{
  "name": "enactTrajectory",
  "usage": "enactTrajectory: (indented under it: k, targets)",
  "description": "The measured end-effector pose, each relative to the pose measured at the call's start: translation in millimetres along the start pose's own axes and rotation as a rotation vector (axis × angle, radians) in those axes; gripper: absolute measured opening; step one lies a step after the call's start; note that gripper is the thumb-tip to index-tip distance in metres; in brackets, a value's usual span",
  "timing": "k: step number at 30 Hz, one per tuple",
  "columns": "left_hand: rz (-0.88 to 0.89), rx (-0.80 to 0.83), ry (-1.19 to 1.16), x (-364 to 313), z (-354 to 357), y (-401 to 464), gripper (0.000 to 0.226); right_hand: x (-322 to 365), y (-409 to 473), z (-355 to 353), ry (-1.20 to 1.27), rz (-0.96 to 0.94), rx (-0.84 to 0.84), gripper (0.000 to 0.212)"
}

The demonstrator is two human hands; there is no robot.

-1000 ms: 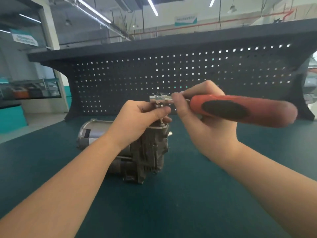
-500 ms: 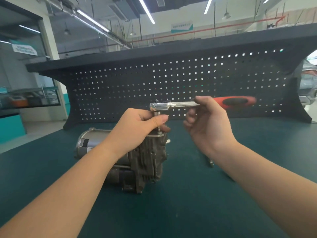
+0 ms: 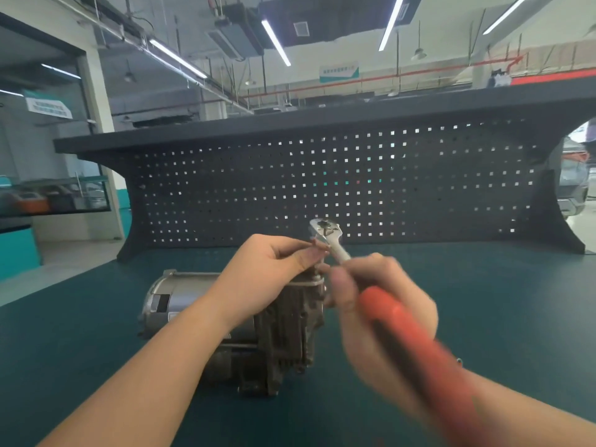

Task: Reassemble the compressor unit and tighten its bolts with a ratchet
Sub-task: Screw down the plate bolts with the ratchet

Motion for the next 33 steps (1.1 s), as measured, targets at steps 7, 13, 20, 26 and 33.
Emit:
enactTrajectory:
  k: [7, 13, 20, 26, 33]
  targets:
    - [-0.121, 0.222, 0.402, 13.6, -34.8, -6.2, 0.064, -21.3, 30.4, -4.1, 0.334, 0.179, -0.027, 0.007]
    - [-0.210, 0.287, 0.871, 34.2, -41.6, -11.3, 0.093, -33.1, 32.9, 2.6, 0.412, 0.322, -0.075, 0.014]
    - [-0.145, 0.149, 0.886, 31.7, -44.3, -12.0, 0.095, -24.3, 34.7, 11.9, 0.537, 0.360, -0.314, 0.027]
    - [-0.132, 0.108, 0.861, 31.9, -47.9, -12.5, 0.100, -48.7, 6.9, 28.4, 0.693, 0.562, -0.527, 0.037]
    - [-0.095, -0.049, 0.919, 28.3, -44.4, -12.7, 0.074, -47.7, 6.1, 36.4, 0.691, 0.545, -0.456, 0.029]
Point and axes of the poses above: each hand's wrist, its own y-axis towards the middle knuckle, its own z-axis out of the palm, x = y × z, the point moved 8 cm from there along y, towards the middle knuckle, and after that the axes turned 7 degrees about -y, right-handed, at the moved point
